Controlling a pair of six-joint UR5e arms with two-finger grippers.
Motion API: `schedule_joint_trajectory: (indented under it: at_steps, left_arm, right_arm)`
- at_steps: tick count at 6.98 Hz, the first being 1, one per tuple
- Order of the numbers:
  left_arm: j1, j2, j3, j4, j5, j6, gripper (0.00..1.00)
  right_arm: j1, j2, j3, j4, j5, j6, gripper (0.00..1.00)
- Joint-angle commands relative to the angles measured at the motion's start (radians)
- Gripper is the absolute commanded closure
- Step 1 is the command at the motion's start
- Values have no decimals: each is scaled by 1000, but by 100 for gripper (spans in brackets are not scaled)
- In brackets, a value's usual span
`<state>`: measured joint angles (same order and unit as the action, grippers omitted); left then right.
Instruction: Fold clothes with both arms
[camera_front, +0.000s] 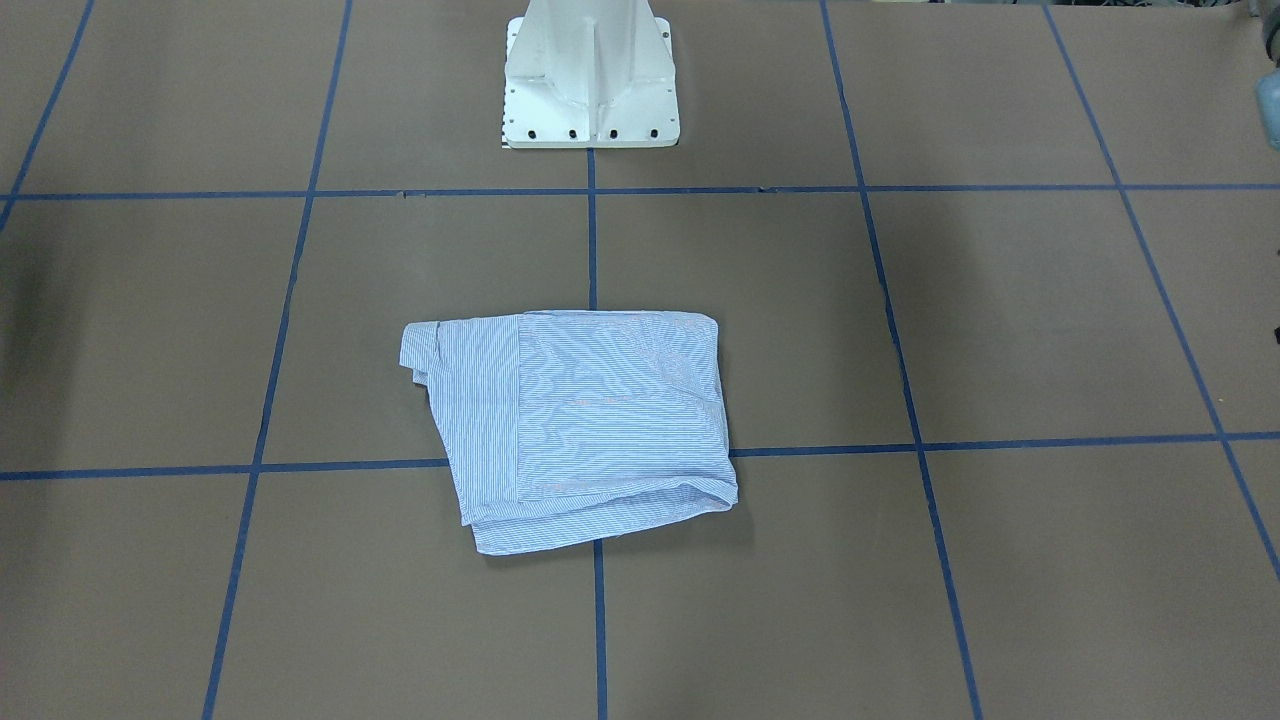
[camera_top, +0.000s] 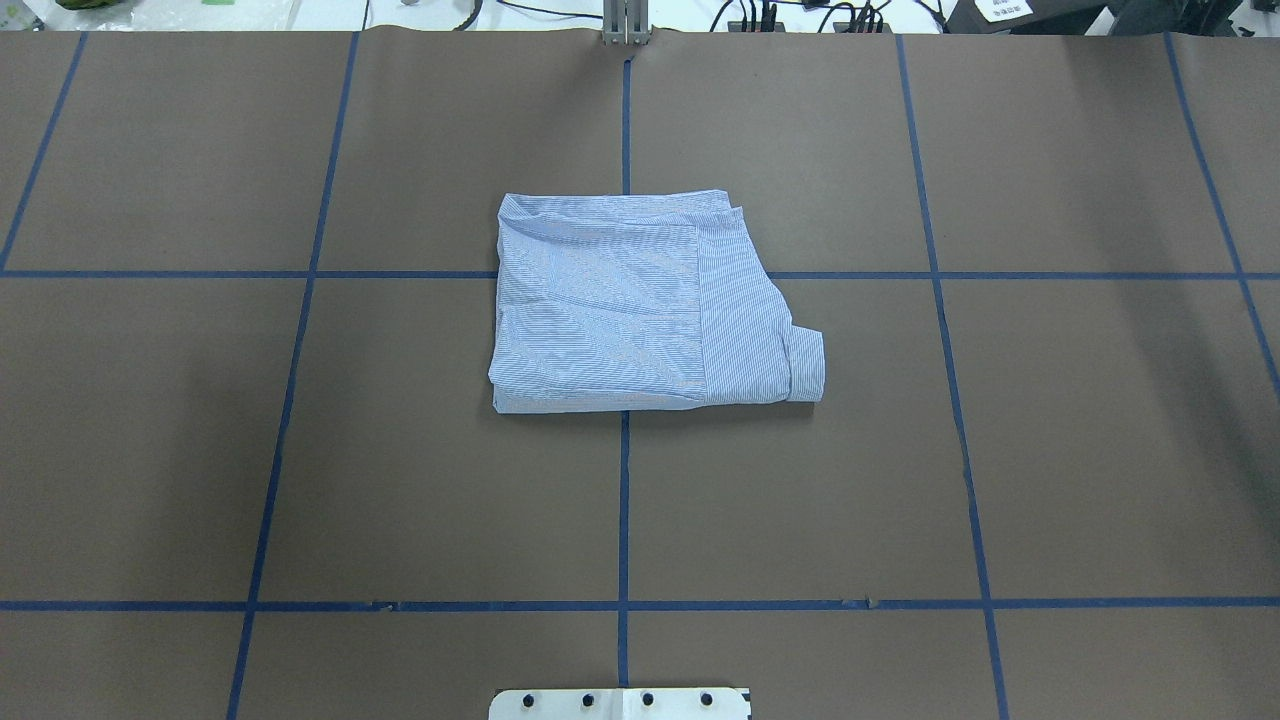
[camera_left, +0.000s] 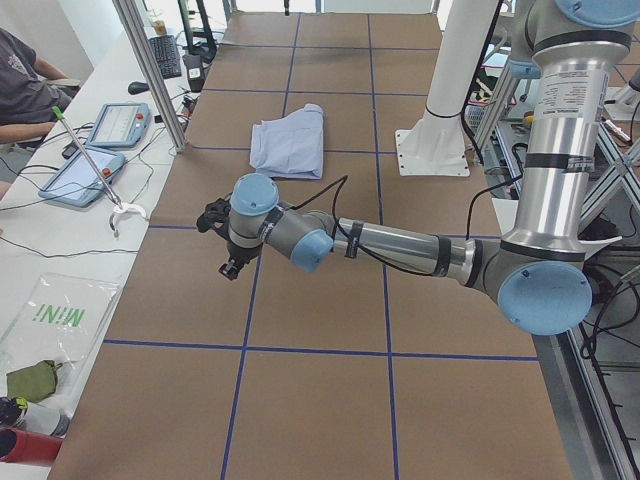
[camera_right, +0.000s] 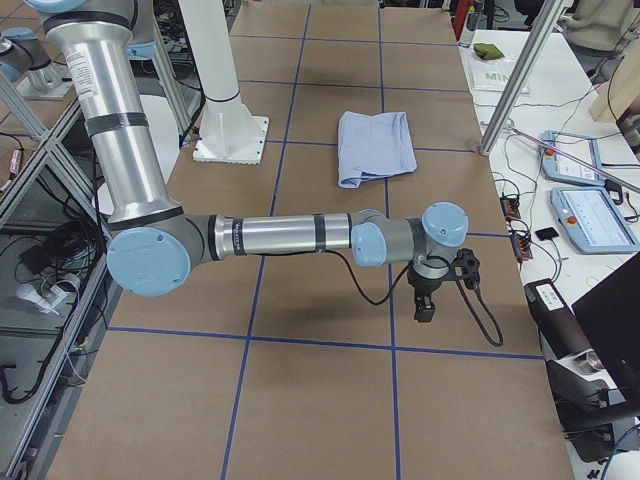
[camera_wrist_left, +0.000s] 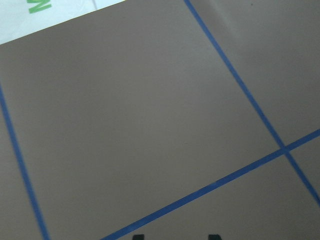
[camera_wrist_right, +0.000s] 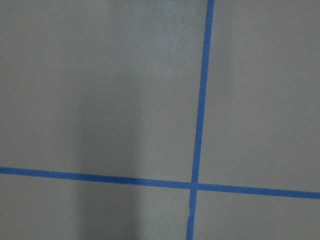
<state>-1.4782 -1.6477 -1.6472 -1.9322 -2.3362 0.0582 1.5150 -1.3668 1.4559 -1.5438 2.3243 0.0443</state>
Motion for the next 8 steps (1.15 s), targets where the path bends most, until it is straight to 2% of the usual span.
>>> schedule_joint_trajectory:
  at_steps: [1, 2, 4, 6, 8]
  left_arm:
    - [-69, -20, 29, 122, 7, 75, 26]
    - [-105, -24, 33, 125, 2, 75, 0]
    - [-111, -9, 17, 160, 4, -17, 0]
    - [-103, -15, 61, 156, 9, -76, 0]
    - [-103, 6, 54, 153, 93, -89, 0]
  right_arm:
    - [45, -191, 241, -66, -11, -35, 0]
    - [50, -277, 318, -94, -13, -34, 0]
    - [50, -285, 319, -92, -14, -21, 0]
    - [31, -279, 298, -90, -14, -20, 0]
    - [-16, -239, 236, -87, -13, -15, 0]
